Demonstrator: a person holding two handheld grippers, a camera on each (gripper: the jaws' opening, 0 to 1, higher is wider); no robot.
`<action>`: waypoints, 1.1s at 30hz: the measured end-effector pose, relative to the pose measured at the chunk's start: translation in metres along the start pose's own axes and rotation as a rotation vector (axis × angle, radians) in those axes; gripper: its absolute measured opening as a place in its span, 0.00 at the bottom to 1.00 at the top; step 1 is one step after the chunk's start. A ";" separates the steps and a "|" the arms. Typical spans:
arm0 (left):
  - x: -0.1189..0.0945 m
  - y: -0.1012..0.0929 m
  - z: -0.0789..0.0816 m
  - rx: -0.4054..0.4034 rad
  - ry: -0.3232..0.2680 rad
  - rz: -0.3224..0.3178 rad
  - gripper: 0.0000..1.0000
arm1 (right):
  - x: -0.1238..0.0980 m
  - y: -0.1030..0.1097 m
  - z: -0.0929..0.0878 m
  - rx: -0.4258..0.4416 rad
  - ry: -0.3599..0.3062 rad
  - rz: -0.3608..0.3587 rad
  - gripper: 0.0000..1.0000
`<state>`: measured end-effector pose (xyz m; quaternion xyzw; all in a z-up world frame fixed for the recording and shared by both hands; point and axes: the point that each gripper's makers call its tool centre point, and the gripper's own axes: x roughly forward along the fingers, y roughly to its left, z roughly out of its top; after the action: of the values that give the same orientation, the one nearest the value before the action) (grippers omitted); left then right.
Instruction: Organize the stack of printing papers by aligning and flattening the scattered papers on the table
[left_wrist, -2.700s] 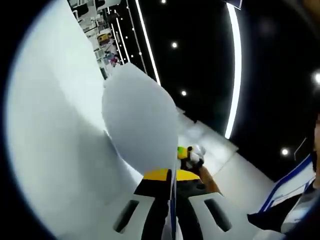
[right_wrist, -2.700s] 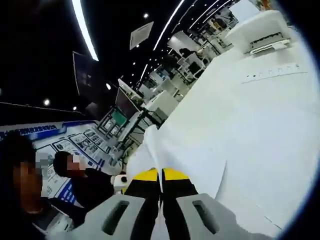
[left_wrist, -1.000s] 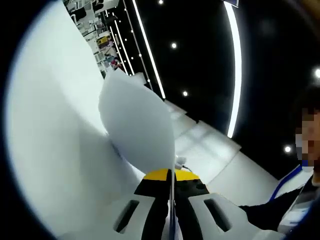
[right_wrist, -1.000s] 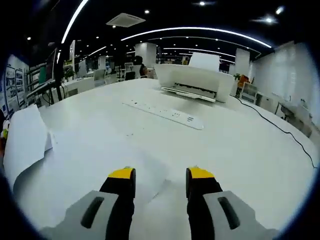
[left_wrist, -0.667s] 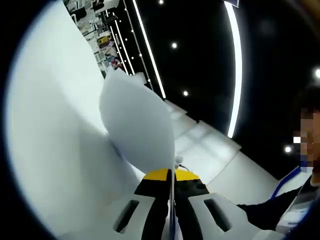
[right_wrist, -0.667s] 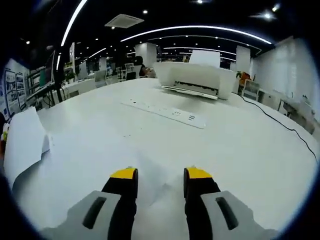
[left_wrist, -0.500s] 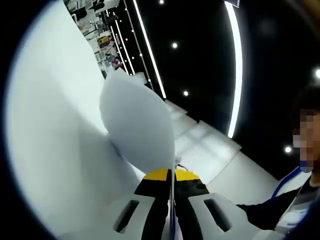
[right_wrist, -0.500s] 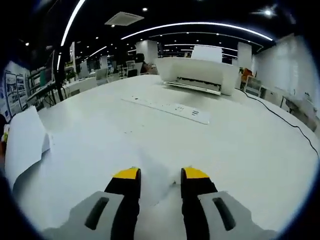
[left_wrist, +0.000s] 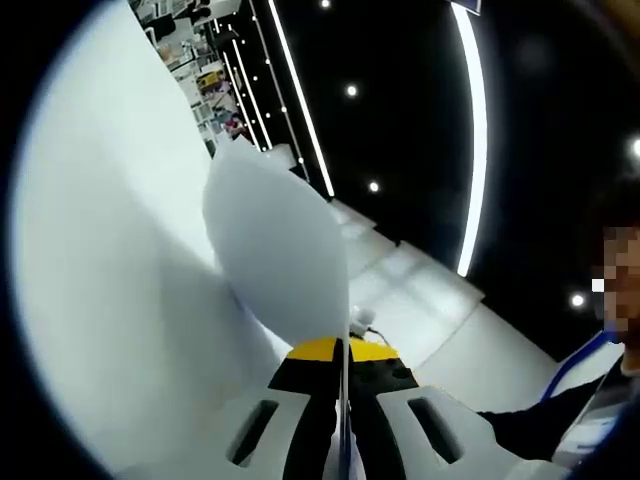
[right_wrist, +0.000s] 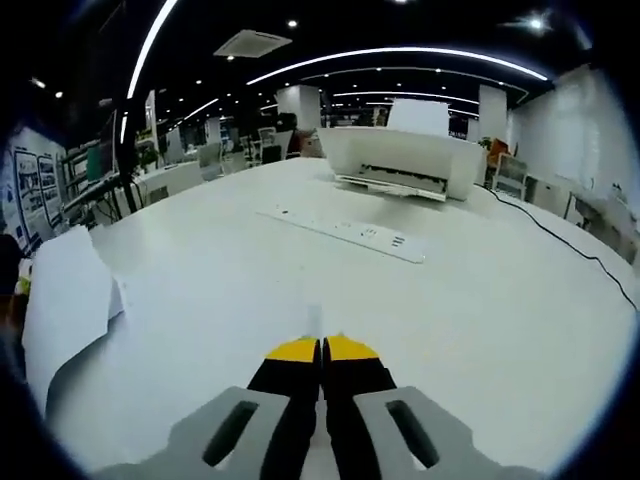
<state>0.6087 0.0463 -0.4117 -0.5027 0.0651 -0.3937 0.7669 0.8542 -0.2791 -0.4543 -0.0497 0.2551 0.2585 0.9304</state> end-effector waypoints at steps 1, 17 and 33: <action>0.000 0.000 0.000 0.000 0.000 0.001 0.06 | -0.011 0.002 0.010 0.006 -0.029 -0.005 0.00; 0.001 0.003 0.001 -0.014 0.006 -0.003 0.06 | -0.173 0.088 0.118 -0.317 -0.299 -0.088 0.00; 0.002 -0.002 -0.005 -0.049 0.022 -0.009 0.06 | -0.120 0.283 0.003 -0.592 -0.150 0.185 0.00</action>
<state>0.6067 0.0413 -0.4120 -0.5173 0.0808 -0.4007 0.7519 0.6240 -0.0897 -0.3808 -0.2755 0.1030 0.4078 0.8644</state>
